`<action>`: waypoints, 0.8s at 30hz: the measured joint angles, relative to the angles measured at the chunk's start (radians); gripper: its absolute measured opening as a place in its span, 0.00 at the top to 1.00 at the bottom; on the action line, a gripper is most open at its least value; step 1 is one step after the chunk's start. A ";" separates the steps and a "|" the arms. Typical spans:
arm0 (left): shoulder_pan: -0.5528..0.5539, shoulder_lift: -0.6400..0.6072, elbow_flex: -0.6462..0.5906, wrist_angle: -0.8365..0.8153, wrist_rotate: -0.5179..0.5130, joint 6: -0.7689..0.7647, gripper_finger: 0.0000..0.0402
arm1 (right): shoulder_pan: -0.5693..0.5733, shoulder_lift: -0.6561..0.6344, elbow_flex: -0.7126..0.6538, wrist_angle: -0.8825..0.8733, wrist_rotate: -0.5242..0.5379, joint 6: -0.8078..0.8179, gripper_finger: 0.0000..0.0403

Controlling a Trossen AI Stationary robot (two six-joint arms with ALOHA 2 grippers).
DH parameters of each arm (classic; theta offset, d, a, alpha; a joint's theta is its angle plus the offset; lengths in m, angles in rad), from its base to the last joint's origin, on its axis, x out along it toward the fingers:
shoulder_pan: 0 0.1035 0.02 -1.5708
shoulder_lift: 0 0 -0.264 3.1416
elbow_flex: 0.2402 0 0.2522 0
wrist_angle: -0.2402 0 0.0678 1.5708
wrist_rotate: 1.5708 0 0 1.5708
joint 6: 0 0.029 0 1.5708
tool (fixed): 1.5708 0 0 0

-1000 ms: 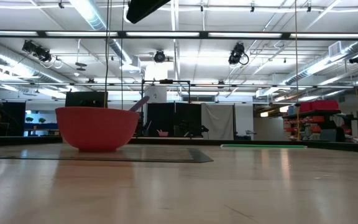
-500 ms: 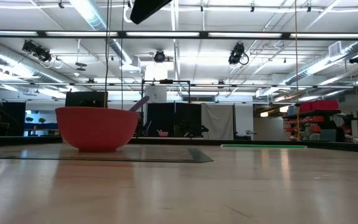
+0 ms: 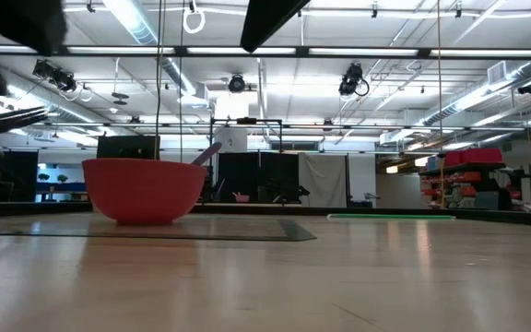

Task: Pick & Place Utensil
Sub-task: Put the silver fork into the orange bowl

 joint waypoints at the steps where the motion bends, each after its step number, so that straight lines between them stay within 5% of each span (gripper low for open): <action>1: 0.032 -0.017 0.000 -0.014 0.013 0.027 0.94 | 0.005 0.000 0.000 0.001 0.000 0.016 0.93; 11: 0.358 -0.062 0.060 -0.121 0.195 0.372 0.96 | 0.059 -0.004 -0.023 0.005 0.003 0.114 0.93; 20: 0.606 0.049 0.441 -0.521 0.047 0.662 0.96 | 0.090 -0.003 -0.146 -0.001 0.002 0.250 0.93; 24: 0.690 0.134 0.500 -0.576 0.003 0.765 0.96 | 0.107 -0.003 -0.168 -0.003 0.003 0.309 0.93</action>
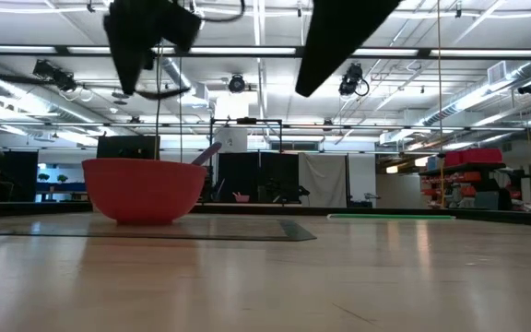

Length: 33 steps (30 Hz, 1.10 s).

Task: Pick & Place Utensil
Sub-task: Put the silver fork into the orange bowl

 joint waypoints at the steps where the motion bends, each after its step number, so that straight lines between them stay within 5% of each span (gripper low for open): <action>1: 0.014 0.022 0.001 0.005 0.000 0.021 0.96 | 0.007 0.000 -0.003 -0.002 0.000 0.011 0.93; 12: 0.065 0.199 -0.052 -0.019 -0.038 0.144 0.96 | 0.093 0.000 -0.009 -0.115 0.101 0.234 0.93; 33: 0.097 0.253 -0.076 0.095 -0.008 0.147 0.95 | 0.096 0.002 -0.009 -0.071 0.150 0.238 0.93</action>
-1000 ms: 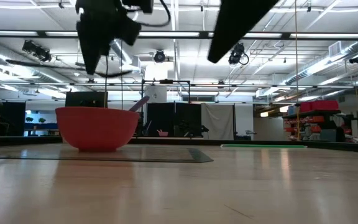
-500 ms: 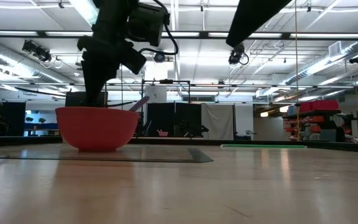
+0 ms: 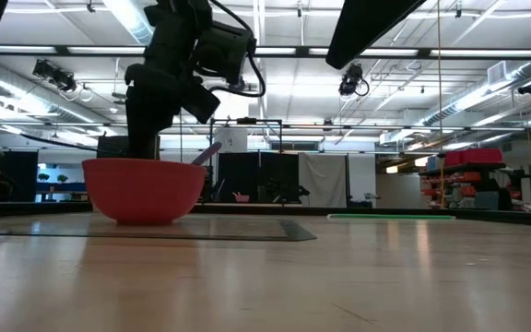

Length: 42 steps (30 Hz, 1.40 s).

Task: Pick & Place Utensil
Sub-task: Put the silver fork into the orange bowl

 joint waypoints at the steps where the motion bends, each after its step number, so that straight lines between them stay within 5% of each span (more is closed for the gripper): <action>1: 0.000 0.001 0.000 0.001 0.001 0.000 0.95 | 0.000 0.000 0.000 0.001 0.000 0.000 0.93; 42: -0.004 0.036 0.000 0.040 0.002 -0.001 0.95 | 0.000 0.000 0.000 0.031 -0.003 -0.012 0.93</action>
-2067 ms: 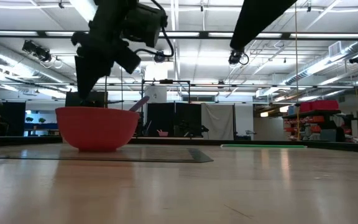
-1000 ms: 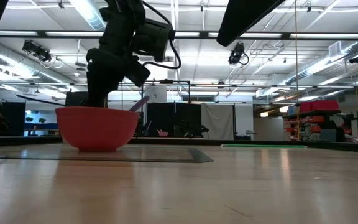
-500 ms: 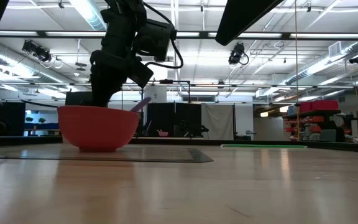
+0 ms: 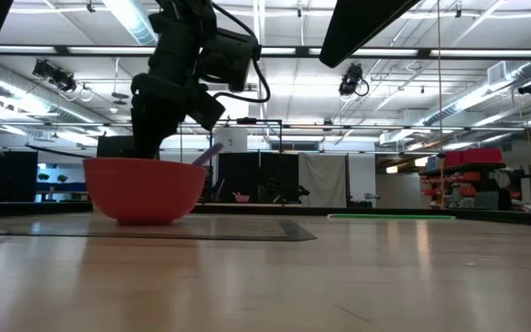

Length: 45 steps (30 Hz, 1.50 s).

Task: Pick & Place Utensil
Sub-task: Put the silver fork into the orange bowl, then put the gray cup on the transparent mat to the top left of the orange bowl

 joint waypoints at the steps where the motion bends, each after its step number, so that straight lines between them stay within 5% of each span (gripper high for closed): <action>1: -0.002 0.000 0.000 -0.004 0.000 -0.001 0.95 | 0.000 0.000 0.000 0.000 0.000 0.000 0.93; 45: -0.042 0.000 0.000 0.010 -0.026 -0.005 0.91 | 0.000 0.000 0.000 0.016 0.000 -0.014 0.93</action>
